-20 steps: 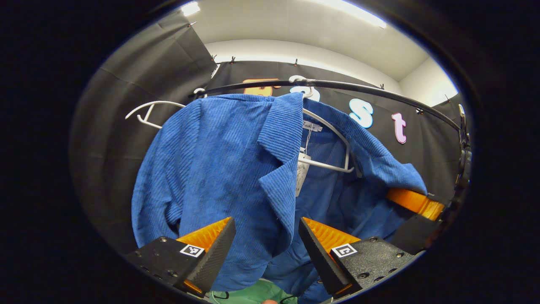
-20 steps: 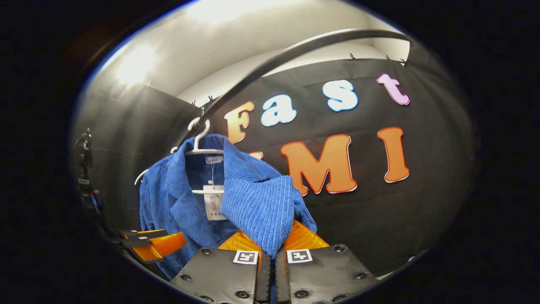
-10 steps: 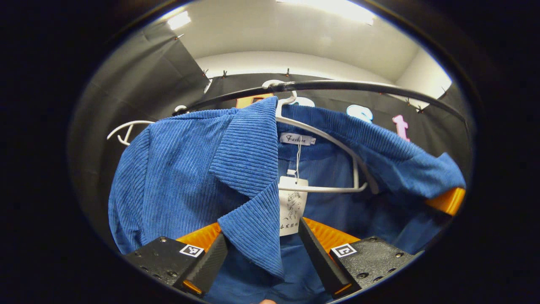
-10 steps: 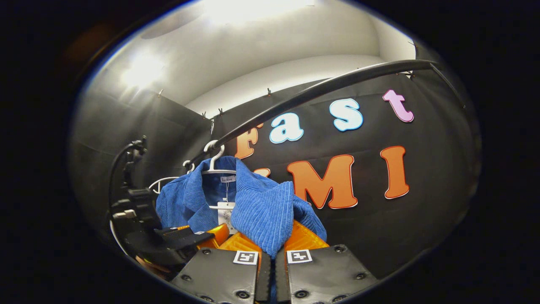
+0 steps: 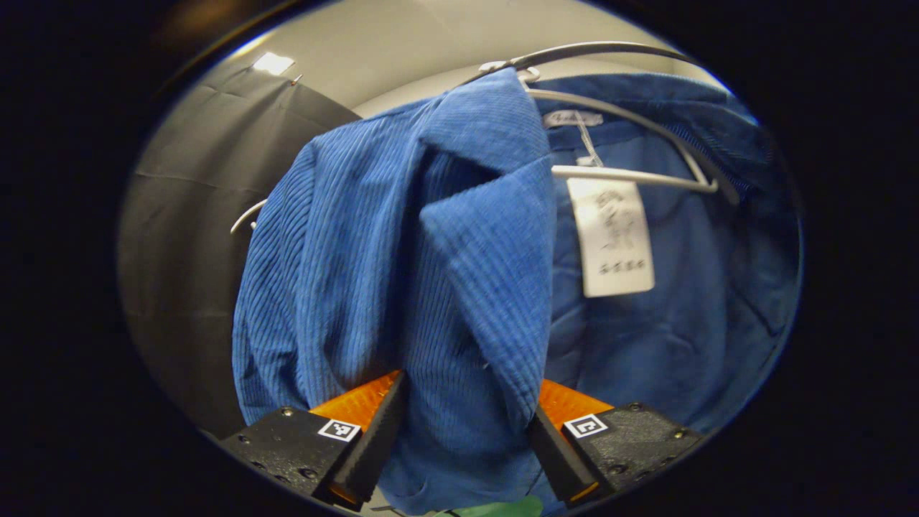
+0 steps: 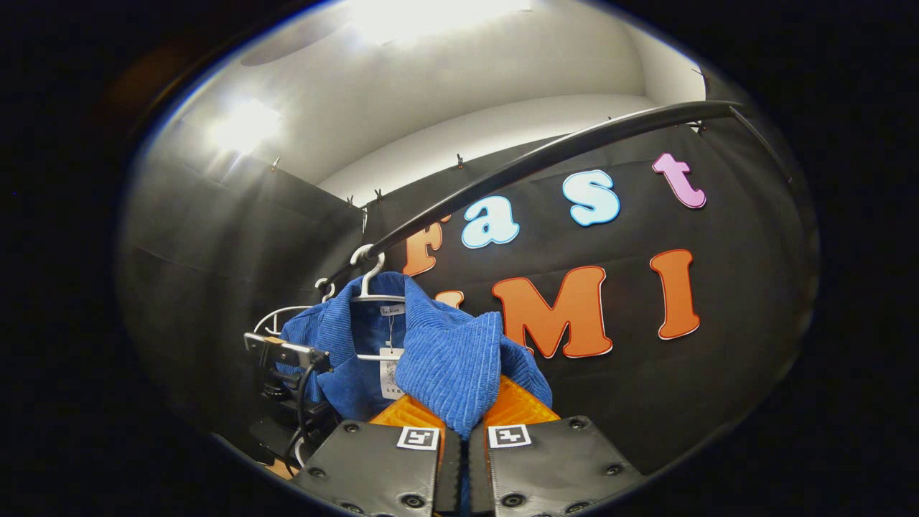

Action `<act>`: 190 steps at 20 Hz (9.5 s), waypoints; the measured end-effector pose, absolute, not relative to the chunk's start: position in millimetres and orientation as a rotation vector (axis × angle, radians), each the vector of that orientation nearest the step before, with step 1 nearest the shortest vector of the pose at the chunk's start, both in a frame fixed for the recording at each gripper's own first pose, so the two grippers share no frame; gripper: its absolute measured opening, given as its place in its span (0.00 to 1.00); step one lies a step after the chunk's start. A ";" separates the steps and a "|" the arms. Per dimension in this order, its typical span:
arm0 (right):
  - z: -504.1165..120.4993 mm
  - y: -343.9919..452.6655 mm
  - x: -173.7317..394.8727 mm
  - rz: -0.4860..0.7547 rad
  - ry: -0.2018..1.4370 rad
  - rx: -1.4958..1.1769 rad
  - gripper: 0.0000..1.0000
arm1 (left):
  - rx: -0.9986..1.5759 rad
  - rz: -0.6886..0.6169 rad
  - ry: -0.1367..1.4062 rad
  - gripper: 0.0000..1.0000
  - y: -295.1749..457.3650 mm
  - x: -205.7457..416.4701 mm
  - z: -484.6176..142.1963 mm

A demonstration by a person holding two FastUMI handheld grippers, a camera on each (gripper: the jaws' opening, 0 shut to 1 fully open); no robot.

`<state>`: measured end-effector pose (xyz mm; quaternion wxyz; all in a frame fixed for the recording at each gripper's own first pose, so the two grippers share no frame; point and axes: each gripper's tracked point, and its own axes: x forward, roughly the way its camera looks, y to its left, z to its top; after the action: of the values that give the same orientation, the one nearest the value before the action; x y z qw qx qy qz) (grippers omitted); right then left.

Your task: Grasp the clothes on the hanger with both hands and then place them into the laundry hamper below.

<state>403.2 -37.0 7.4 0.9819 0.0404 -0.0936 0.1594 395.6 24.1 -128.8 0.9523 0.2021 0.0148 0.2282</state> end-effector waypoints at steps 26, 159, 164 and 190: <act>-16.9 -30.7 425.5 0.294 -0.147 0.123 0.12 | 0.439 0.398 -0.277 0.04 50.7 341.9 215.1; -75.4 -32.5 439.3 0.220 0.147 0.070 0.89 | 0.098 0.050 -0.002 0.97 -48.9 315.4 8.9; -38.4 -47.9 430.6 0.179 0.057 0.045 0.88 | 0.142 0.052 -0.038 0.89 -52.5 312.0 25.3; -23.4 -64.8 425.9 0.174 0.018 0.041 0.88 | 0.162 0.000 -0.039 0.94 -78.7 318.5 26.5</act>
<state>425.9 -64.8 -23.4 0.9959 0.0207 0.0089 0.0871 318.5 -78.7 26.5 0.9965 0.0809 -0.0192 0.0001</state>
